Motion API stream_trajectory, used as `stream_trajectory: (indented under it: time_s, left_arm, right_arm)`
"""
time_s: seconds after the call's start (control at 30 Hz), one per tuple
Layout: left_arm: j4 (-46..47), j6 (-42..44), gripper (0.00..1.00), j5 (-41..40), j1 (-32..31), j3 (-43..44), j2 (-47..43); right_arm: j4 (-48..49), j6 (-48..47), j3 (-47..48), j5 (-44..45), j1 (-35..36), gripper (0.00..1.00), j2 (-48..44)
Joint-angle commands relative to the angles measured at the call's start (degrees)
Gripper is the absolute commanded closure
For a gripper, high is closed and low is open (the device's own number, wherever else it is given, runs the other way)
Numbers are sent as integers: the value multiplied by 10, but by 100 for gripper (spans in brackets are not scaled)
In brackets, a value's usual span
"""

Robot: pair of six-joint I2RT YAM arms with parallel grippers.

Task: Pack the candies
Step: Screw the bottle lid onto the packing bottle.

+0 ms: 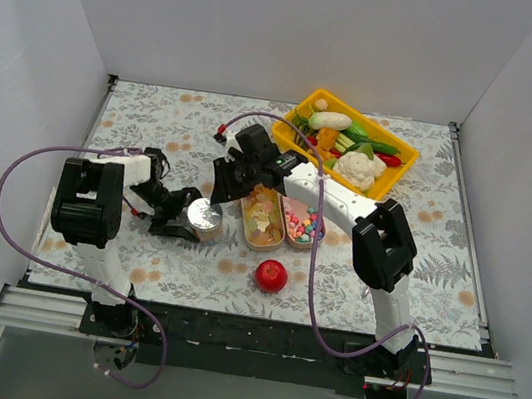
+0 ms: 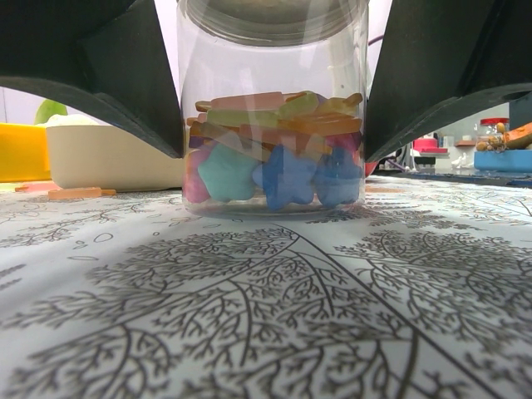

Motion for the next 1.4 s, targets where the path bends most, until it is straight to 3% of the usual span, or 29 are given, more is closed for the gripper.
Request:
stream_trajectory:
  time_s: [0.0,0.17,0.3,0.4,0.63,1.0,1.2,1.3,1.37]
  left_arm:
    - [36,5,28,87,-23,-56,97]
    - [35,5,29,88,-23,-56,98]
    - [36,5,29,89,-22,-56,99]
    - [37,4,29,89,-22,-53,101]
    - [36,4,29,89,-23,-50,103]
    - [38,2,29,88,-23,-47,107]
    - [39,2,29,87,-22,-50,108]
    - [37,3,29,87,-23,-51,108]
    - [37,6,30,87,-23,-53,105]
  right_arm:
    - [-11,-12,11,39,0,64,0]
    - [-17,-23,4,12,3,71,9]
    - [-12,-26,-7,1,6,89,5]
    - [-14,-29,-11,-10,11,95,6]
    - [-35,-33,-27,-20,24,99,5]
    - [1,-7,-156,-7,32,99,-73]
    - [-11,-28,-133,3,49,99,-88]
    - [-37,-34,-106,36,53,99,-85]
    - [-50,-30,-87,103,53,99,-92]
